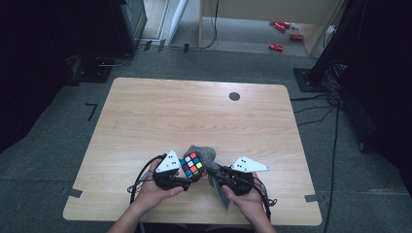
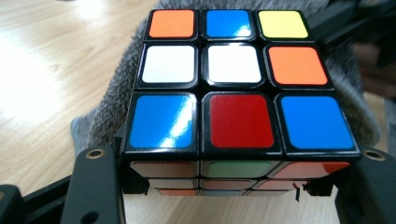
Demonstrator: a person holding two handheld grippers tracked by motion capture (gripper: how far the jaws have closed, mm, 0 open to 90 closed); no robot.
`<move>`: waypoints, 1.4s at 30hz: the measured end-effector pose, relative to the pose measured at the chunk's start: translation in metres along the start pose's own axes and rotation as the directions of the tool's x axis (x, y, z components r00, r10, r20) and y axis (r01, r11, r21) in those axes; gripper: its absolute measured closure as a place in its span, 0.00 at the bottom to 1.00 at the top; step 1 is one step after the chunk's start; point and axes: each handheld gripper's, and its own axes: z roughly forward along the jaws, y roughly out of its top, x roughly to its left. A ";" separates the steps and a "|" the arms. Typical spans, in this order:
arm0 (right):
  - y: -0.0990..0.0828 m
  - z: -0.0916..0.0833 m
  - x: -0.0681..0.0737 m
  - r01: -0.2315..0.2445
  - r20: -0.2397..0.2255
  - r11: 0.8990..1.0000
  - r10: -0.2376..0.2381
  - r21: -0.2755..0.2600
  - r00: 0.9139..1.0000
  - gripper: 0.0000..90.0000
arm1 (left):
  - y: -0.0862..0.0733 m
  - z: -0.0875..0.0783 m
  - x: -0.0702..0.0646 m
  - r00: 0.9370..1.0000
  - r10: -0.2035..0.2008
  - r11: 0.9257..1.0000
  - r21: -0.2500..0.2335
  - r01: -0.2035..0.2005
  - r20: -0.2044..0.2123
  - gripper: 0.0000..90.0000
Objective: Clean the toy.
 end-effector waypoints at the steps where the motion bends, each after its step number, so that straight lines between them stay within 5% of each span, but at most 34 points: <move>1: 0.002 -0.001 0.001 0.001 -0.001 1.000 -0.001 -0.007 1.000 0.84 | 0.000 0.001 -0.001 1.000 0.006 1.000 0.003 -0.006 0.005 0.39; 7: 0.006 -0.007 -0.002 -0.056 -0.052 0.997 0.053 -0.046 0.997 0.84 | 0.002 -0.002 -0.002 0.999 0.032 0.999 -0.016 -0.032 0.008 0.39; 16: 0.002 -0.002 -0.005 -0.039 -0.046 0.999 0.039 0.001 0.998 0.83 | 0.002 -0.006 0.004 1.000 0.007 0.999 -0.042 -0.007 0.000 0.39; 24: 0.016 -0.011 0.014 0.062 -0.010 0.996 -0.062 -0.061 0.998 0.83 | 0.001 0.009 -0.009 0.991 0.101 0.992 0.086 -0.093 -0.093 0.39; 31: 0.015 0.001 0.035 0.168 0.010 0.986 -0.168 -0.003 0.986 0.83 | 0.010 0.018 -0.028 0.972 0.193 0.971 0.170 -0.169 -0.131 0.39; 35: 0.014 0.007 0.047 0.207 -0.006 0.978 -0.207 0.020 0.978 0.83 | 0.012 0.020 -0.030 0.972 0.199 0.968 0.178 -0.175 -0.127 0.39; 42: 0.016 0.000 0.028 0.136 0.029 0.991 -0.136 -0.005 0.990 0.83 | 0.012 0.013 -0.022 0.975 0.181 0.974 0.163 -0.159 -0.131 0.39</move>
